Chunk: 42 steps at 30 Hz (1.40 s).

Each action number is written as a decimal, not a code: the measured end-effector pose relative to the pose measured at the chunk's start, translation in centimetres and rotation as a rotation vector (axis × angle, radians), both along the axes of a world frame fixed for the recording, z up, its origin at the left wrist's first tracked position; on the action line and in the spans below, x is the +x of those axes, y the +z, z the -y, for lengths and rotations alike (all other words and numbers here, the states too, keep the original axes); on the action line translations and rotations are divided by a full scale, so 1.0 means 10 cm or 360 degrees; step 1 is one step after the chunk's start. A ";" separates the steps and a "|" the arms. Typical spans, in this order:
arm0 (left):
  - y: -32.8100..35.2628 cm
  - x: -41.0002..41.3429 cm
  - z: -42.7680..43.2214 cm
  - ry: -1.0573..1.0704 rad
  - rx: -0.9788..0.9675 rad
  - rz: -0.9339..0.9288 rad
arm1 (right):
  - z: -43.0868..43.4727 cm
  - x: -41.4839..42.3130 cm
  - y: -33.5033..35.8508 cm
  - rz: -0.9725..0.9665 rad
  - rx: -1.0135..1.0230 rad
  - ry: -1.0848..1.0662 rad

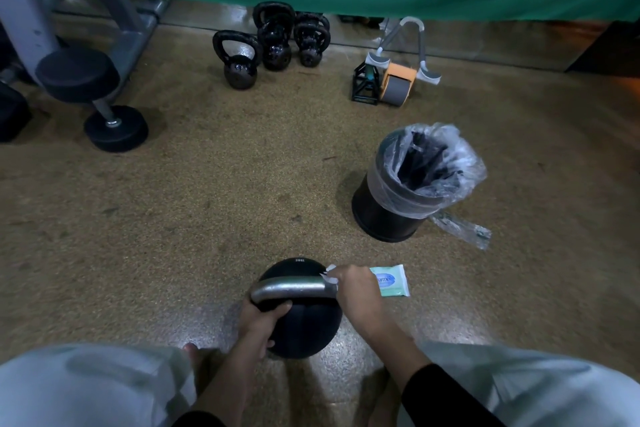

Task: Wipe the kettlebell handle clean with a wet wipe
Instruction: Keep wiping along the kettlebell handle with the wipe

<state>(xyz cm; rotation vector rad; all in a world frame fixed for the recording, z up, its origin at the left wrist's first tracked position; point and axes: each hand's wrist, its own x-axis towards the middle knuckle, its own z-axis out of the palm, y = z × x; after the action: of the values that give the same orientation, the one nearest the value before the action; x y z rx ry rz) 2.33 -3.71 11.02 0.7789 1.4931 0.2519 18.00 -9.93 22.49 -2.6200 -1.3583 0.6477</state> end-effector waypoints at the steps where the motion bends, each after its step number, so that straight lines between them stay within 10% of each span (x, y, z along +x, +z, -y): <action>1: 0.00 0.00 0.00 0.0002 -0.0002 0.0003 | 0.04 -0.04 -0.01 0.0034 0.0009 0.0030; 42: -0.10 0.01 -0.01 0.0023 -0.0006 0.0004 | 0.34 -0.24 -0.18 0.0101 0.0853 -0.0120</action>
<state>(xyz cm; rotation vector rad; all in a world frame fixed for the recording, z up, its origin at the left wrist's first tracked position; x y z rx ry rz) 2.45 -3.61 10.04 0.7648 1.4967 0.2612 15.60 -13.28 20.68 -2.2547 -1.2289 0.1555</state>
